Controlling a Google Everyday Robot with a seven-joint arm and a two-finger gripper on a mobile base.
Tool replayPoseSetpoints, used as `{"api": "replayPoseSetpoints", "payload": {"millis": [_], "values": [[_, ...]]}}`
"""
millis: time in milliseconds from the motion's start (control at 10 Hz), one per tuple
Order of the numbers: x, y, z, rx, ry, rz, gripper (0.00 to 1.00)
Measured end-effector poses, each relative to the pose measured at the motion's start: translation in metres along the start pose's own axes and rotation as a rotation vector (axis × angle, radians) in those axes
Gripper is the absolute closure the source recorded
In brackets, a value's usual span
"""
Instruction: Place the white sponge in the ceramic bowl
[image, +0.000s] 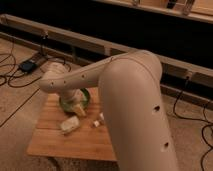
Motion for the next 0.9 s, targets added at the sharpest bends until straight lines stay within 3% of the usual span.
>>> {"api": "replayPoseSetpoints", "payload": {"millis": [200, 500, 900], "values": [[-0.010, -0.013, 0.004, 0.019, 0.020, 0.003, 0.37], [-0.004, -0.029, 0.016, 0.048, 0.058, -0.011, 0.37], [0.031, -0.059, 0.032, 0.064, 0.102, -0.062, 0.37]]}}
